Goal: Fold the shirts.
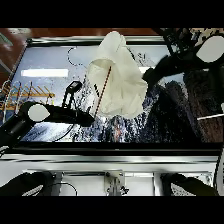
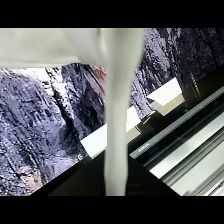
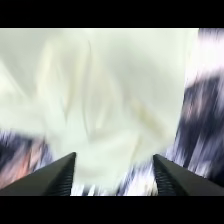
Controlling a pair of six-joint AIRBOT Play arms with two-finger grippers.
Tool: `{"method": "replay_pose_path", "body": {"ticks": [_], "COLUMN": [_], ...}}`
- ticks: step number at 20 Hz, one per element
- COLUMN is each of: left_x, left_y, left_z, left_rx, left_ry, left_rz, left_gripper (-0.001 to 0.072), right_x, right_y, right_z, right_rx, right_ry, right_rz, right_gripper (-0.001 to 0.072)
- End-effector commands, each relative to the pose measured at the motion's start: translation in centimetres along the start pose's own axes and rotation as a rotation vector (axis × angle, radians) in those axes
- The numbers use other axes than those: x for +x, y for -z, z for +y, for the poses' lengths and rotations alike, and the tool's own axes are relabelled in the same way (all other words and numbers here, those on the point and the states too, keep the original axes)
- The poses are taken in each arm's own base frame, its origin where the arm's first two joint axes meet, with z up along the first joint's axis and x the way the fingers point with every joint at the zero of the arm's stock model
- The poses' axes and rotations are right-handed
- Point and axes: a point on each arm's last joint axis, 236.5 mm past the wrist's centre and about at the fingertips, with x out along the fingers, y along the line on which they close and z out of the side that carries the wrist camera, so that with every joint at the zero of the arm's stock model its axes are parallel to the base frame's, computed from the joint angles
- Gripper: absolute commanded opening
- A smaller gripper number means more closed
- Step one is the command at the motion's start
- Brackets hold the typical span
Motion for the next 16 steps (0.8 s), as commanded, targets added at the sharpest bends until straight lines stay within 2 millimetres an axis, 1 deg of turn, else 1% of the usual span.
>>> {"method": "replay_pose_path", "body": {"ticks": [1,2,4,6,7,8,9,11,13,14,15,16], "left_x": [-0.3,-0.3,-0.3,-0.3,-0.3,-0.3,-0.3,-0.3,-0.3,-0.3,-0.3,-0.3], "left_y": [0.2,0.3,0.3,0.3,0.3,0.3,0.3,0.3,0.3,0.3,0.3,0.3], "left_z": [1.8,2.1,2.2,2.2,2.2,2.2,2.2,2.2,2.2,2.2,2.2,2.2], "left_rx": [0.018,0.025,0.030,0.030,0.030,0.029,0.029,0.029,0.029,0.029,0.029,0.029], "left_ry": [-0.055,-0.066,-0.073,-0.072,-0.072,-0.072,-0.072,-0.072,-0.071,-0.072,-0.071,-0.071], "left_rz": [0.016,0.017,0.018,0.018,0.018,0.018,0.017,0.018,0.018,0.017,0.017,0.017], "left_gripper": [0.0059,0.0058,0.0058,0.0058,0.0058,0.0058,0.0058,0.0059,0.0058,0.0058,0.0059,0.0058], "right_x": [-3.1,-3.5,-3.2,-2.3,-1.8,-1.3,-0.7,1.1,2.5,2.8,3.1,3.3], "right_y": [-10.8,-11.8,-12.6,-12.6,-12.7,-12.7,-12.6,-12.3,-12.9,-13.4,-13.8,-14.1], "right_z": [3.8,6.2,10.2,13.5,15.1,16.3,17.0,17.1,16.7,16.8,16.8,16.9], "right_rx": [-0.141,-0.214,-0.379,-0.506,-0.524,-0.534,-0.540,-0.520,-0.504,-0.493,-0.490,-0.486], "right_ry": [0.022,-0.025,-0.073,-0.101,-0.130,-0.151,-0.165,-0.181,-0.166,-0.166,-0.166,-0.166], "right_rz": [-0.393,-0.429,-0.449,-0.441,-0.442,-0.443,-0.436,-0.416,-0.432,-0.456,-0.478,-0.490], "right_gripper": [0.0634,0.0634,0.0634,0.0634,0.0634,0.0634,0.0633,0.0631,0.0630,0.0629,0.0582,0.0499]}}
